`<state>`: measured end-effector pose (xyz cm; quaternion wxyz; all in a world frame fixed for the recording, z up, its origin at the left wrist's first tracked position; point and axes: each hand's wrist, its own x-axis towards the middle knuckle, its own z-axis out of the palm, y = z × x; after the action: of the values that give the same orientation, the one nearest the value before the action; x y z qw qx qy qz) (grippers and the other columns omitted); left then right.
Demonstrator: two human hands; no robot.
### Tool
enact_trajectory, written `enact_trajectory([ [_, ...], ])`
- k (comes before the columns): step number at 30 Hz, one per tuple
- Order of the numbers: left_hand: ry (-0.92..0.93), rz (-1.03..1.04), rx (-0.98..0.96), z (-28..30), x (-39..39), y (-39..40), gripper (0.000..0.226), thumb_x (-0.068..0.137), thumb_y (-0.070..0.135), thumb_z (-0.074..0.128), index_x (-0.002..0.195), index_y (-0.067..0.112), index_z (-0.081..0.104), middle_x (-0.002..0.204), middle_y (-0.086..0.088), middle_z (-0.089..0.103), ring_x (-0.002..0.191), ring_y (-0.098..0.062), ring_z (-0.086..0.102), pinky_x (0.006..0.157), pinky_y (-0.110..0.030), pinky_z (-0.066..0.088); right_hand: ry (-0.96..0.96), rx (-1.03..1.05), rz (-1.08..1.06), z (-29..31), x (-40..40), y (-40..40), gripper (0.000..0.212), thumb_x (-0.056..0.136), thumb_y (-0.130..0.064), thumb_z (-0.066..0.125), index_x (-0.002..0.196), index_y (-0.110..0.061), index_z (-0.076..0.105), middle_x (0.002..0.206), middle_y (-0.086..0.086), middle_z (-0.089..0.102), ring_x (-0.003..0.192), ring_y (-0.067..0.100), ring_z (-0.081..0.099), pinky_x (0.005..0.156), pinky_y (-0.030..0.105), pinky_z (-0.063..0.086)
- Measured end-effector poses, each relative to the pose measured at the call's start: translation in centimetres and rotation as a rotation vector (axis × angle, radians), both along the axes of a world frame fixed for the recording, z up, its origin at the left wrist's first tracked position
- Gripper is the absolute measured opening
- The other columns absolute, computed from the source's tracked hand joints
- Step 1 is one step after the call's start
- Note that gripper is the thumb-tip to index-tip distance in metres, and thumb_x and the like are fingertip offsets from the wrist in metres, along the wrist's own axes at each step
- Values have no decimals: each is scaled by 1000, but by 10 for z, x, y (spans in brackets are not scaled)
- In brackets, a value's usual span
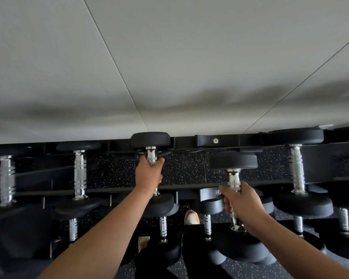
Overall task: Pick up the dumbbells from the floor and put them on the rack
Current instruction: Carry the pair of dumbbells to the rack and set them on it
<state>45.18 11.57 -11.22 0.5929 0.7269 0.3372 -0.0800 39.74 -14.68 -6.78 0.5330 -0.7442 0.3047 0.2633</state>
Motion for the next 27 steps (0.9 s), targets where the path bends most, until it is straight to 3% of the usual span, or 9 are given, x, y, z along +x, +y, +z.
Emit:
enact_trajectory([
  [2, -18, -37, 132, -1, -1, 0, 18, 91, 22, 66, 93, 13, 50, 64, -5, 57, 39, -13, 54, 38, -29, 46, -3, 10, -9, -1, 6, 3, 27, 83, -26, 69, 91, -1, 64, 54, -1, 62, 44, 16, 54, 42, 26, 46],
  [6, -5, -83, 304, -2, 1, -2, 25, 91, 25, 63, 102, 6, 51, 78, -17, 67, 62, -36, 67, 55, -48, 57, -30, 3, -7, -2, 19, 8, 23, 86, -27, 69, 88, -6, 59, 53, 1, 63, 44, 18, 54, 45, 30, 46],
  [12, 4, -85, 419, -1, 2, -5, 16, 91, 17, 59, 101, 7, 51, 80, -14, 67, 61, -29, 65, 51, -40, 53, -58, -34, 8, -3, 41, 14, 23, 87, -26, 69, 90, -6, 60, 52, -1, 63, 45, 17, 55, 48, 33, 51],
  [15, 8, -91, 452, 0, 2, -8, 16, 91, 14, 58, 101, 5, 51, 81, -16, 66, 64, -34, 66, 54, -43, 55, -82, -45, 21, -5, 51, 18, 21, 88, -25, 68, 90, -6, 60, 51, -2, 62, 41, 14, 53, 42, 27, 49],
  [27, 52, -89, 559, -3, 6, -8, 30, 91, 20, 63, 108, -1, 51, 82, -21, 69, 70, -39, 67, 62, -46, 57, -65, -34, -18, -31, 76, 25, 18, 92, -26, 69, 94, -11, 59, 66, 4, 64, 45, 11, 56, 42, 24, 50],
])
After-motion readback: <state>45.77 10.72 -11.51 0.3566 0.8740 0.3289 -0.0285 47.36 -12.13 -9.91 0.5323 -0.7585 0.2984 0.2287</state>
